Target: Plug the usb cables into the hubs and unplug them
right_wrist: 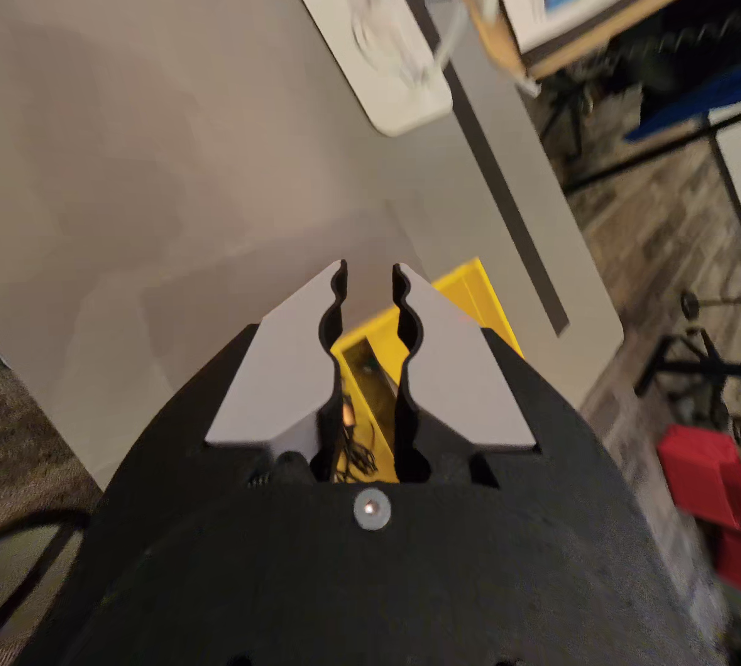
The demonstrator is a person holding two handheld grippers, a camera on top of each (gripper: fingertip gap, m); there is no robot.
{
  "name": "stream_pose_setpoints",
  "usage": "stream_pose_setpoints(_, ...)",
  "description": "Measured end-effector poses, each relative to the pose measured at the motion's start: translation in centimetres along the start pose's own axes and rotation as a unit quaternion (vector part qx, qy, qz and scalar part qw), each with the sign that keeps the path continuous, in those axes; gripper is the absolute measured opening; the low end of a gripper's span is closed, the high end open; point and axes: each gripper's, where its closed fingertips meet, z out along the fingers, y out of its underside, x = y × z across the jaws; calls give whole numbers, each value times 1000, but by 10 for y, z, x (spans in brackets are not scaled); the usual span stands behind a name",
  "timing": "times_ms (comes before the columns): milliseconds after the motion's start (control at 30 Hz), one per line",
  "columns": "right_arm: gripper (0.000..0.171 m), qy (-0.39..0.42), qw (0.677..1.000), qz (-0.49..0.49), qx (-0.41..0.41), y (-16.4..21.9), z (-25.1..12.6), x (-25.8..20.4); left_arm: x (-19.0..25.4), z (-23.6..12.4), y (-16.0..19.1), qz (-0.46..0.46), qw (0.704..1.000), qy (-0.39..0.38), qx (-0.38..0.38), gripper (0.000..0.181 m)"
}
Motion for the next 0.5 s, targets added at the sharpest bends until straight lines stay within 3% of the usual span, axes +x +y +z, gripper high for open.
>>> stream_pose_setpoints(33, 19, -5, 1000, -5, 29, -19, -3, -12, -7, -10, -3, 3, 1000, -17, 4, 90)
stream_pose_setpoints(133, 18, -44, 993, 0, 105, -70, -1, -57, -34, -45, -3, 2, 996, -89, 0, 88)
stream_pose_setpoints(233, 19, -85, 988, -5, 132, -99, 22, -100, -65, -81, 9, 5, 984, -178, -30, 83)
stream_pose_setpoints(400, 19, -115, 984, -4, 134, -110, 82, -143, -113, -130, 48, 9, 952, -286, -110, 77)
stream_pose_setpoints(500, 18, -141, 981, 9, 133, -106, 116, -162, -135, -143, 67, -1, 941, -309, -137, 75)
